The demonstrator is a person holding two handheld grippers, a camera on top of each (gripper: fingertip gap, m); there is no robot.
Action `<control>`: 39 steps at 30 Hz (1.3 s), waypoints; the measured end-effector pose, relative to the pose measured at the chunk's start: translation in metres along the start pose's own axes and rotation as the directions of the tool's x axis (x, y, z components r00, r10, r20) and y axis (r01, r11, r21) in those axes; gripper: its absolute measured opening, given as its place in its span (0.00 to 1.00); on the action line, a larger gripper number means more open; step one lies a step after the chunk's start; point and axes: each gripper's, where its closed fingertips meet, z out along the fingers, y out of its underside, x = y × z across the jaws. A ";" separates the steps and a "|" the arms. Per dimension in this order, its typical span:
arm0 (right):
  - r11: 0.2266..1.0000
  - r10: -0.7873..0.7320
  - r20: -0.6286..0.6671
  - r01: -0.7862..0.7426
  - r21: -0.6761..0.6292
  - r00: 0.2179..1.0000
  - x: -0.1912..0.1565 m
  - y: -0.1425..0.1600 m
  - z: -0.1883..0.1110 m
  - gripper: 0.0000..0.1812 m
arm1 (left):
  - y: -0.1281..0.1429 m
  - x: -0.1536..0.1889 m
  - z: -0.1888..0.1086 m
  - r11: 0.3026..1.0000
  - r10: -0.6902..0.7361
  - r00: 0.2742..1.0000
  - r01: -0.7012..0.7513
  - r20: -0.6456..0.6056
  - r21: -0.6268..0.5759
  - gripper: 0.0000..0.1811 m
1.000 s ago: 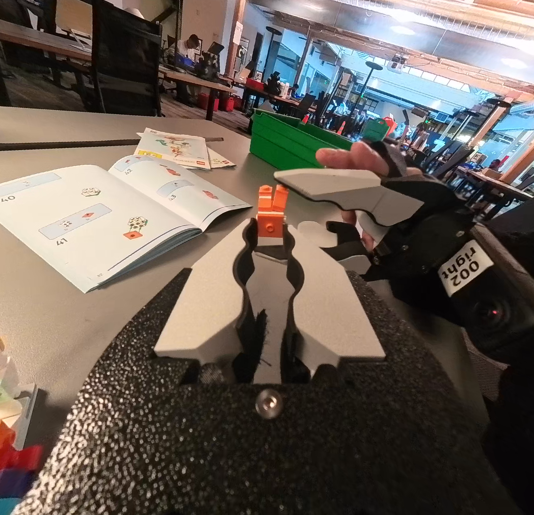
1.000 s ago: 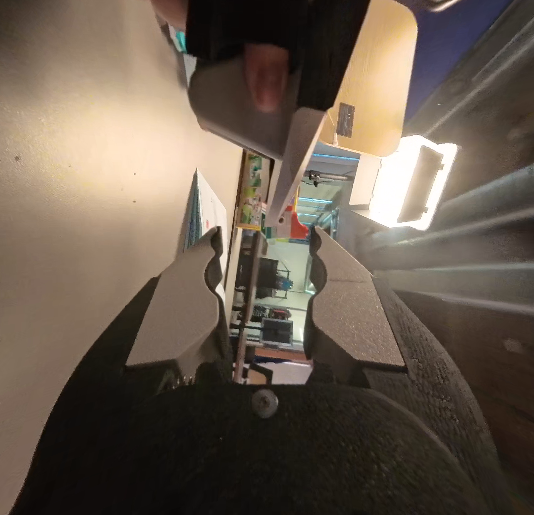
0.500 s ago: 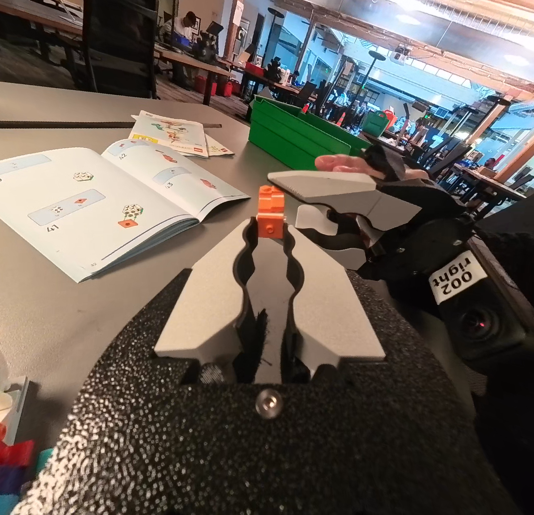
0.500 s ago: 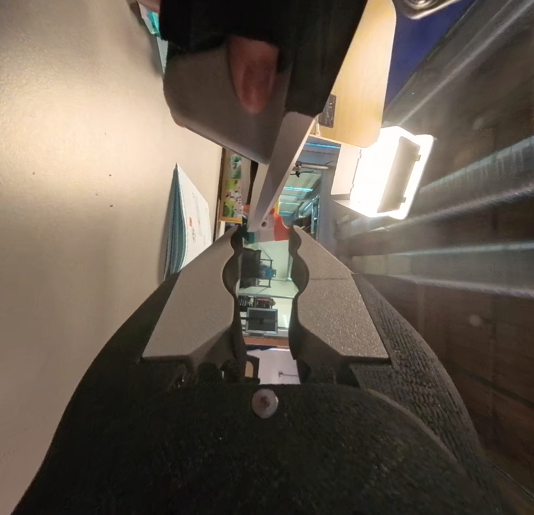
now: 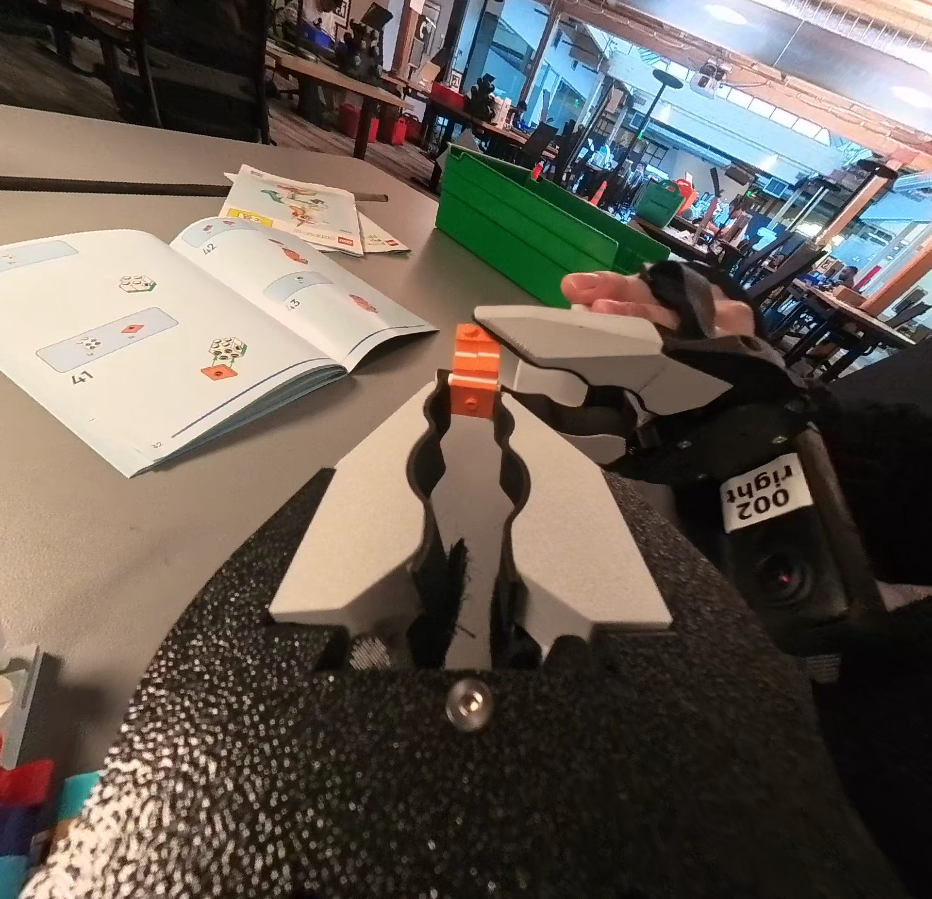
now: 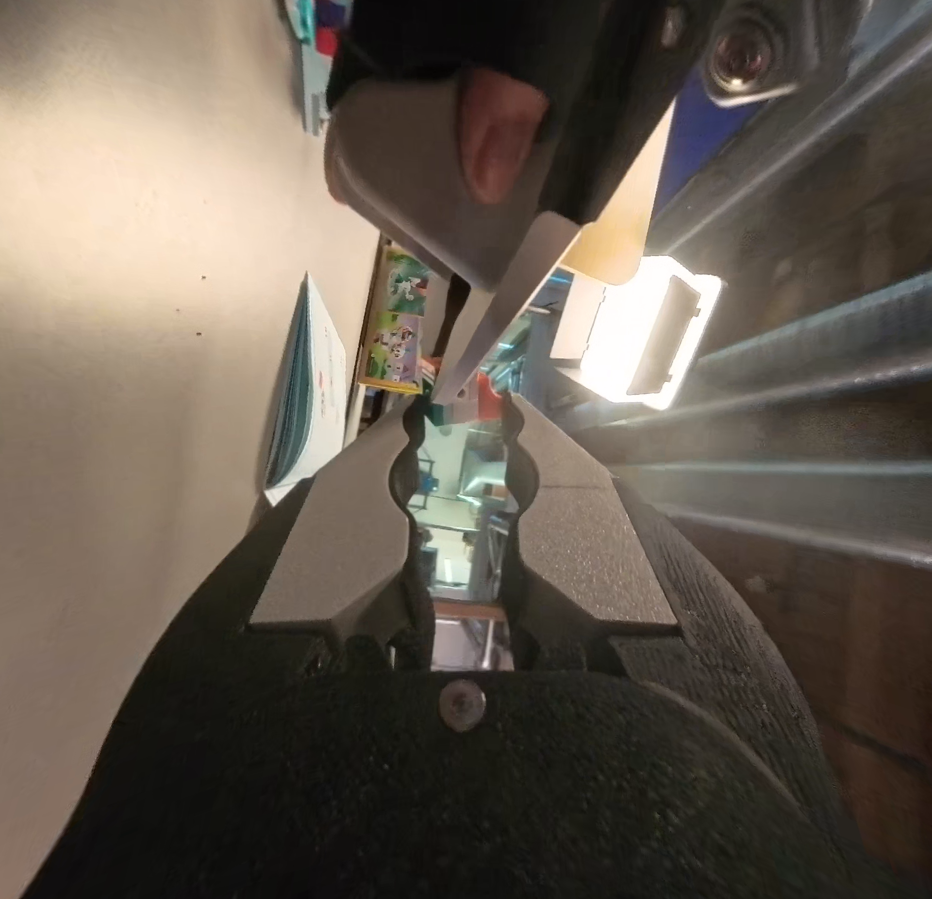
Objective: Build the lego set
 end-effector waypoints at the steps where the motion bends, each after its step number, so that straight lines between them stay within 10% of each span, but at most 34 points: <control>1: 1.000 -0.018 -0.003 0.018 0.006 1.000 0.000 0.000 0.000 0.16 | 0.000 0.000 0.000 1.000 -0.002 1.000 0.002 -0.001 -0.002 0.08; 9: 0.937 0.341 0.077 -0.346 0.057 0.937 0.002 -0.001 -0.004 0.20 | -0.009 0.002 -0.003 0.998 -0.049 0.997 0.051 -0.052 0.033 0.08; 12: 0.808 0.576 0.127 -0.587 0.062 0.807 0.008 0.003 -0.008 0.37 | -0.035 0.003 -0.015 0.993 -0.009 0.996 0.019 -0.088 0.116 0.08; 23: 0.294 0.935 0.180 -0.952 0.091 0.306 0.009 0.045 -0.013 0.36 | -0.092 0.071 -0.078 0.898 0.006 0.697 0.311 -0.717 0.310 0.08; 31: 0.196 0.981 -0.025 -0.974 0.116 0.194 0.005 0.106 -0.023 0.31 | -0.066 0.074 -0.053 0.961 0.057 0.787 0.123 -0.615 0.247 0.08; 39: 0.292 0.911 -0.326 -0.954 0.072 0.254 -0.008 0.197 -0.039 0.27 | -0.003 0.057 0.017 0.972 0.194 0.954 -0.218 -0.229 -0.084 0.08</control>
